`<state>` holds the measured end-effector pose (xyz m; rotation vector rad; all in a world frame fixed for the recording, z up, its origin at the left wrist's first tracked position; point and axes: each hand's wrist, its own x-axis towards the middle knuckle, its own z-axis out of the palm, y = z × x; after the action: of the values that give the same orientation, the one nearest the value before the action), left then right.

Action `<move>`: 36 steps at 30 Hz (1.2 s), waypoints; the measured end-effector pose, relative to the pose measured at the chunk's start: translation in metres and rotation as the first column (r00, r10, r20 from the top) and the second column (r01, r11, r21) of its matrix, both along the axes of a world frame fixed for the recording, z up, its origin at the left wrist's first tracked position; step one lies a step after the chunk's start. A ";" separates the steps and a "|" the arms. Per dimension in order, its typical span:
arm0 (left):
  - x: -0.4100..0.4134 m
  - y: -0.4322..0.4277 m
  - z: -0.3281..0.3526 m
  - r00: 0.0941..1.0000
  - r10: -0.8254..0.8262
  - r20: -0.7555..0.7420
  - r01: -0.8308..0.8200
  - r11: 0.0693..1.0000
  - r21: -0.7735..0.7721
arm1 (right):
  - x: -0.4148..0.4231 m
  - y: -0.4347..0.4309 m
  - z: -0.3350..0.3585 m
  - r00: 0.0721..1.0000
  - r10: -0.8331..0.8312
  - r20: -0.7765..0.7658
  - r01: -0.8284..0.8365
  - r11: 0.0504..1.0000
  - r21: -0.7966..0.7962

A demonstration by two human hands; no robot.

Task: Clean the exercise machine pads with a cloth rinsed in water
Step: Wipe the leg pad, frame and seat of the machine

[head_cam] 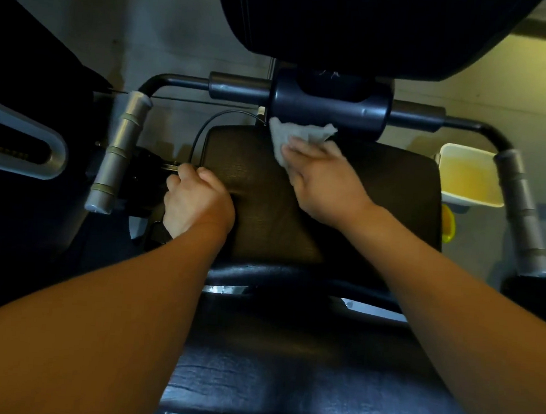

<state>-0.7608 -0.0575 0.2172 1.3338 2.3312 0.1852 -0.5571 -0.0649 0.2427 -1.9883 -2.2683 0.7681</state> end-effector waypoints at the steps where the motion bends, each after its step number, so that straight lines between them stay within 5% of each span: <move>1: 0.000 0.000 0.001 1.000 -0.003 0.001 0.003 1.000 -0.001 | -0.002 -0.008 0.000 1.000 -0.002 -0.008 0.001 1.000 -0.009; 6: -0.001 -0.003 0.007 0.999 -0.015 0.034 0.015 1.000 0.001 | -0.023 -0.059 0.011 0.994 0.004 -0.108 0.010 0.992 0.126; 14: -0.013 -0.035 0.023 0.985 -0.145 0.099 0.148 0.988 -0.031 | -0.055 -0.131 0.034 0.999 0.037 0.006 -0.037 0.997 0.060; 18: -0.011 -0.065 0.029 0.988 -0.060 0.140 0.066 0.997 -0.039 | -0.061 -0.146 0.041 0.995 0.056 0.083 -0.066 0.990 0.124; 36: -0.003 -0.063 0.012 0.997 0.080 0.010 -0.080 0.986 0.144 | -0.029 0.026 -0.006 0.943 0.322 0.087 -0.299 0.931 -0.211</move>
<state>-0.7636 -0.1207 0.2297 1.3049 2.4091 0.3879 -0.5858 -0.0385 0.2366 -1.8106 -2.7214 0.9517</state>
